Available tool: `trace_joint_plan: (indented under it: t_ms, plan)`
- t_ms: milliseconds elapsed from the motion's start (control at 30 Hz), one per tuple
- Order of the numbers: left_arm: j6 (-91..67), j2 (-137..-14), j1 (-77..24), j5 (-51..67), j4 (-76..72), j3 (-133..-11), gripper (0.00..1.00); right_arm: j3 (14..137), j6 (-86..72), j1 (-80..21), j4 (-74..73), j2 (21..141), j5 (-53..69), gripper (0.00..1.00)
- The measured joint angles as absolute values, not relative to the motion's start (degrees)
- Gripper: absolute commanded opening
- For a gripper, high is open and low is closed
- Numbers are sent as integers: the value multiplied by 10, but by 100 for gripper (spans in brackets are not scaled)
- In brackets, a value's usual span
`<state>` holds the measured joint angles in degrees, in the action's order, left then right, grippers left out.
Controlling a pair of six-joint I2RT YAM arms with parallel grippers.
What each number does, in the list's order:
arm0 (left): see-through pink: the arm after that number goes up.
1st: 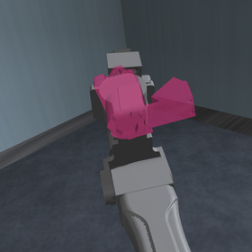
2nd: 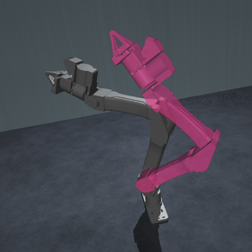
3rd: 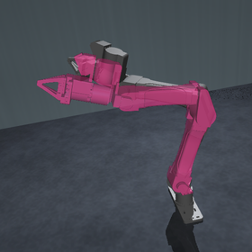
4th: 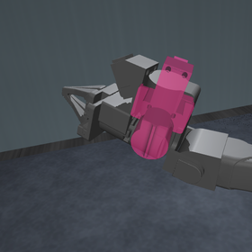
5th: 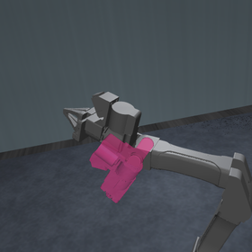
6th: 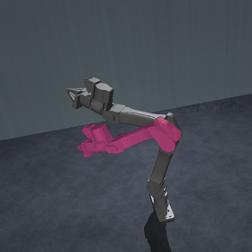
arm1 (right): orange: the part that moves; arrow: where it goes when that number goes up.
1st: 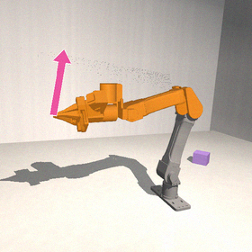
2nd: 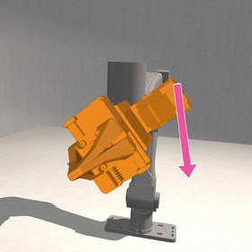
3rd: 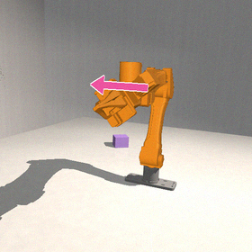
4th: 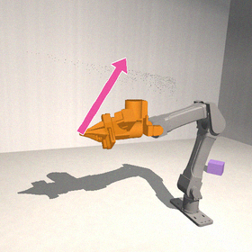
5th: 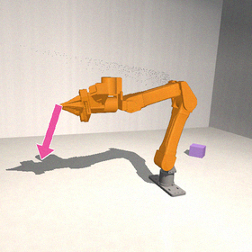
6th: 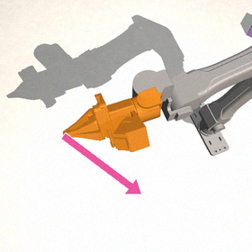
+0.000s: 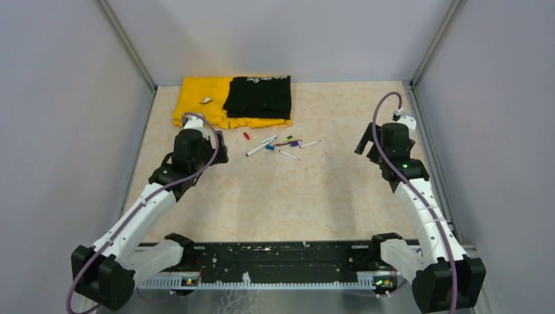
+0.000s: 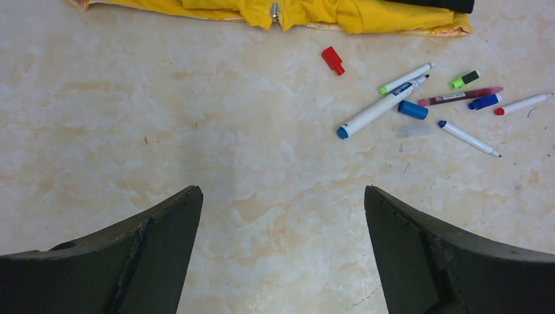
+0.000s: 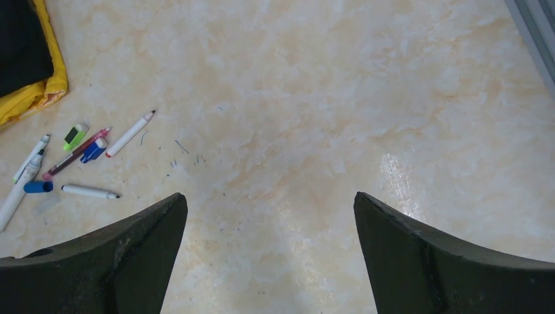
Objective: Insert the pens into the pen caps
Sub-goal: Pick up the pen from the center of the board.
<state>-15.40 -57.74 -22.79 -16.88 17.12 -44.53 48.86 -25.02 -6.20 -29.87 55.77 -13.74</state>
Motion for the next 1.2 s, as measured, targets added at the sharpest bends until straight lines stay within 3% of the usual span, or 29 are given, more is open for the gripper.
trace_joint_plan:
  t_ms: [467, 1200]
  plan:
    - [-153, -580, -229, -178, 139, -454, 99, 489, -268, -61, -300, 551, -133, 96]
    - [-115, -630, -229, -176, 72, -491, 99, 476, -230, -58, -252, 593, 50, 98]
